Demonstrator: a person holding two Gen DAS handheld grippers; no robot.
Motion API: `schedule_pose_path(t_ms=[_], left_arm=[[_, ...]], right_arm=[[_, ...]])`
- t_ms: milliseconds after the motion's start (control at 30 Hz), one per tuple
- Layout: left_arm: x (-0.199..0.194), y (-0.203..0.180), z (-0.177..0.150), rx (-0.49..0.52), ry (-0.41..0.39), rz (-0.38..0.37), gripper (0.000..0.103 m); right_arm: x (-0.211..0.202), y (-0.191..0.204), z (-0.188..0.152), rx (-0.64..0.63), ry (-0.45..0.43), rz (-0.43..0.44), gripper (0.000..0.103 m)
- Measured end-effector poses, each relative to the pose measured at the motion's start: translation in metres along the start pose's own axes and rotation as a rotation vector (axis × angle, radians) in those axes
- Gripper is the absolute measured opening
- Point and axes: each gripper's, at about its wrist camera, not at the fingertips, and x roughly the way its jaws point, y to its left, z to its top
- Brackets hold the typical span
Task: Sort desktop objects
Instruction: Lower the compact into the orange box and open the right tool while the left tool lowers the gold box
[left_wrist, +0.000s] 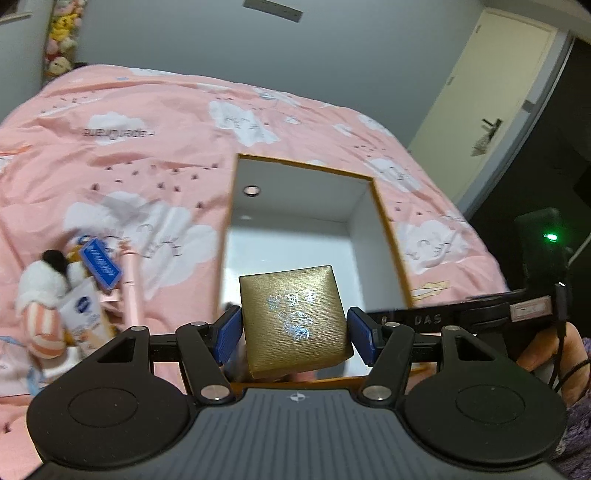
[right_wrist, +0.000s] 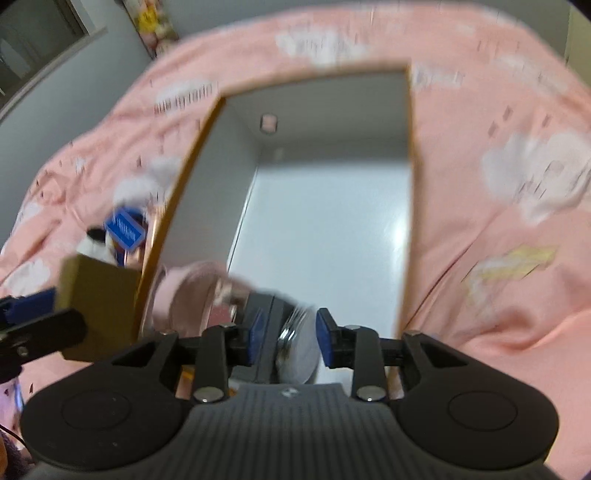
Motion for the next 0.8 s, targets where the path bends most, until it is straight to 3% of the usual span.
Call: schedule_pose_path(t_ms=[133,267,533,733,800], left_arm=[[0.015,-0.013,0.006,0.006,0.025,-0.078,0.072],[0.04,-0.025,0.011,-0.013,0.083,-0.153,0.072],[0.088,-0.046,0.01,-0.008,0.19,-0.186,0.072],[0.114,-0.038,0.005,-0.137,0.256,-0.273,0.072],[0.121,-0.036,0.003,-0.165,0.271,-0.269,0.072]], right_arm=[[-0.034,-0.015,-0.004,0.008,-0.142,-0.051,0.039],[-0.045,-0.034,-0.009,0.041,-0.196,-0.109,0.04],[-0.026,-0.069,-0.02,0.145,-0.162,-0.101,0.04],[-0.018,-0.085,-0.025,0.179,-0.157,-0.101,0.04],[-0.017,-0.087,-0.026,0.185,-0.152,-0.089,0.04]])
